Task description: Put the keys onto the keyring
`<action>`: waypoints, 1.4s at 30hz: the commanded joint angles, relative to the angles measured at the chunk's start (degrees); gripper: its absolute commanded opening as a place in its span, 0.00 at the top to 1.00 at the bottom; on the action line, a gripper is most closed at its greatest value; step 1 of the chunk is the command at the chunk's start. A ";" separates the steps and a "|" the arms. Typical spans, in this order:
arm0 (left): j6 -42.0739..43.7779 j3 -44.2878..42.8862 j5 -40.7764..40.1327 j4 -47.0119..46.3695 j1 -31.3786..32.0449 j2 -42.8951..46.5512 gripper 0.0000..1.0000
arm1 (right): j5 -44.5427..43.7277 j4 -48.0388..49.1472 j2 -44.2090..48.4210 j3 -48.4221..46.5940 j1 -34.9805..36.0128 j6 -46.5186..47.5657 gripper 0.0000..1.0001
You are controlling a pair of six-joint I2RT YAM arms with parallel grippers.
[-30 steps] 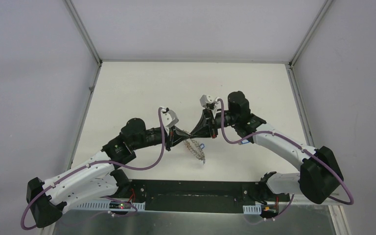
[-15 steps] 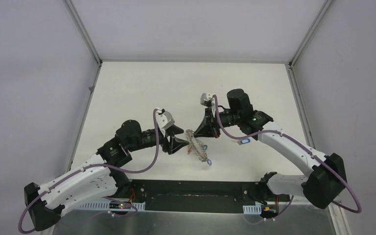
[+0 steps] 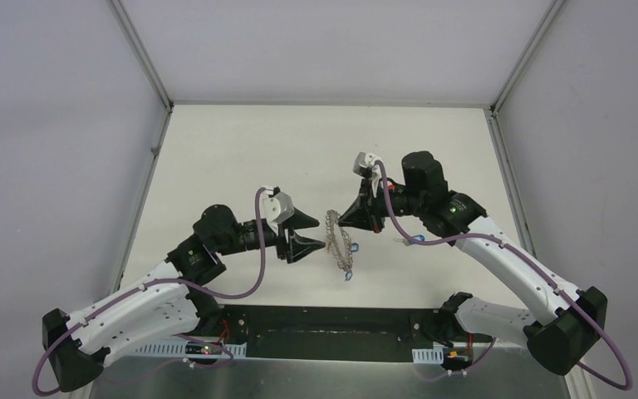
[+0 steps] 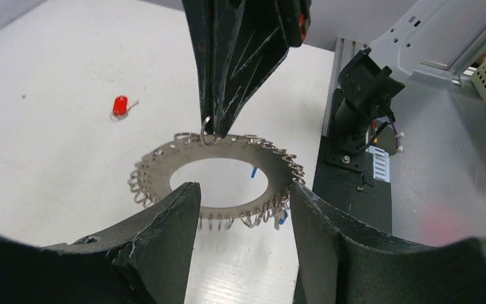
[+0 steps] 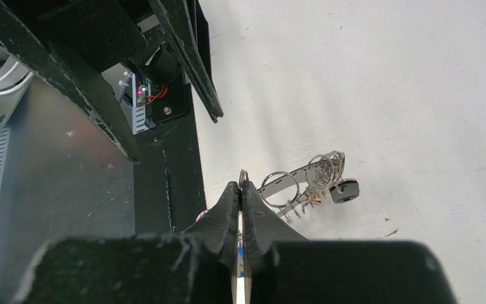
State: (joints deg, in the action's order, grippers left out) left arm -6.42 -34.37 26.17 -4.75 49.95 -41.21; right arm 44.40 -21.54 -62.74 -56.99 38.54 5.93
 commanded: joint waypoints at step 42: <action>4.72 0.29 5.86 -9.40 0.54 -3.86 0.82 | 12.46 11.51 -2.85 -0.03 4.13 -3.11 1.00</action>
State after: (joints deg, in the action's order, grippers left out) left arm -3.33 -31.88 29.71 -12.69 49.95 -45.10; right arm 54.35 -14.41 -65.39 -55.64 42.02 3.70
